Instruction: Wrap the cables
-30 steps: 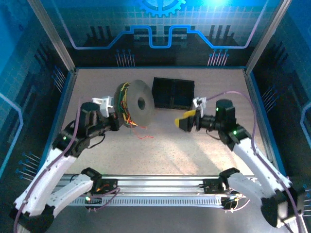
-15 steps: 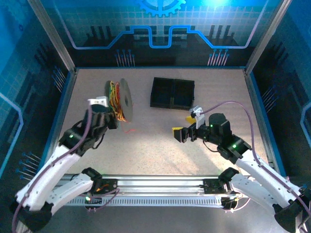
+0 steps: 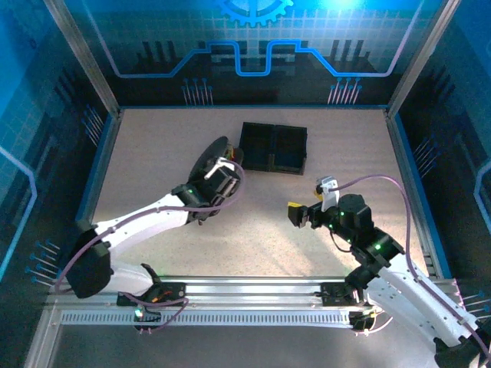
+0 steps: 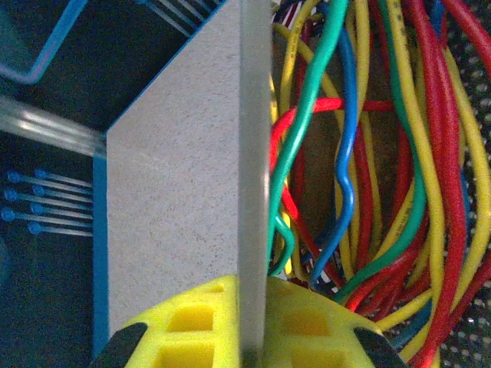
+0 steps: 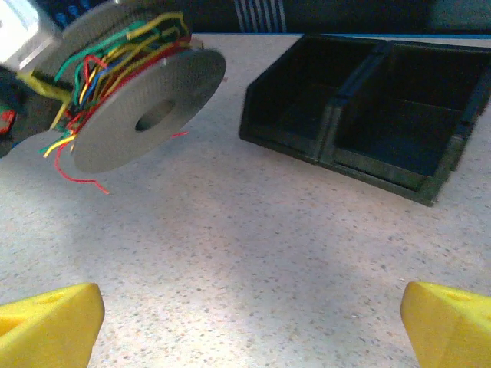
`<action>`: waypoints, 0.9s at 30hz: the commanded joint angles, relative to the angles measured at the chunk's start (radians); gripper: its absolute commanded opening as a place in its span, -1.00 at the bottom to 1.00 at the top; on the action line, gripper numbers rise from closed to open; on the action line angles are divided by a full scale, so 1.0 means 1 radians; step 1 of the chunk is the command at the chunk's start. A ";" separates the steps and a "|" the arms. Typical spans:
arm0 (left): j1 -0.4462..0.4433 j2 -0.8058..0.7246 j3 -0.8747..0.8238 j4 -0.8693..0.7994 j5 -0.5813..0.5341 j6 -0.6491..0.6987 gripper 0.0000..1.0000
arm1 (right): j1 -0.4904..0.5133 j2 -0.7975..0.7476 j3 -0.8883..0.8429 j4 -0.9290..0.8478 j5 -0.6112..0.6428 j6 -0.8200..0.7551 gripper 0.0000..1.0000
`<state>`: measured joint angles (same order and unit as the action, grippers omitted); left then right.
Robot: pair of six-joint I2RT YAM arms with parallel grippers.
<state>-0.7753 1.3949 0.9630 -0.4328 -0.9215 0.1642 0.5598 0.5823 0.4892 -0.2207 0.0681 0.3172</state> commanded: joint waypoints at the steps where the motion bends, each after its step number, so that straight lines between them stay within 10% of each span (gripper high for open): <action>1: -0.060 0.025 -0.014 0.156 -0.107 0.116 -1.00 | -0.037 -0.015 -0.025 -0.014 0.024 0.016 1.00; 4: -0.099 0.061 -0.042 0.146 -0.092 0.104 -0.95 | -0.064 -0.012 -0.037 -0.002 -0.013 0.025 1.00; 19: -0.272 -0.214 -0.108 -0.095 0.242 -0.349 0.94 | -0.080 -0.060 -0.061 -0.029 -0.095 0.032 1.00; 27: -0.142 -0.539 -0.255 -0.038 0.241 -0.492 0.99 | -0.112 -0.111 -0.037 -0.078 -0.002 -0.002 1.00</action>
<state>-0.9798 0.9268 0.7410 -0.4889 -0.6937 -0.2321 0.4744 0.4885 0.4393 -0.2714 0.0116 0.3317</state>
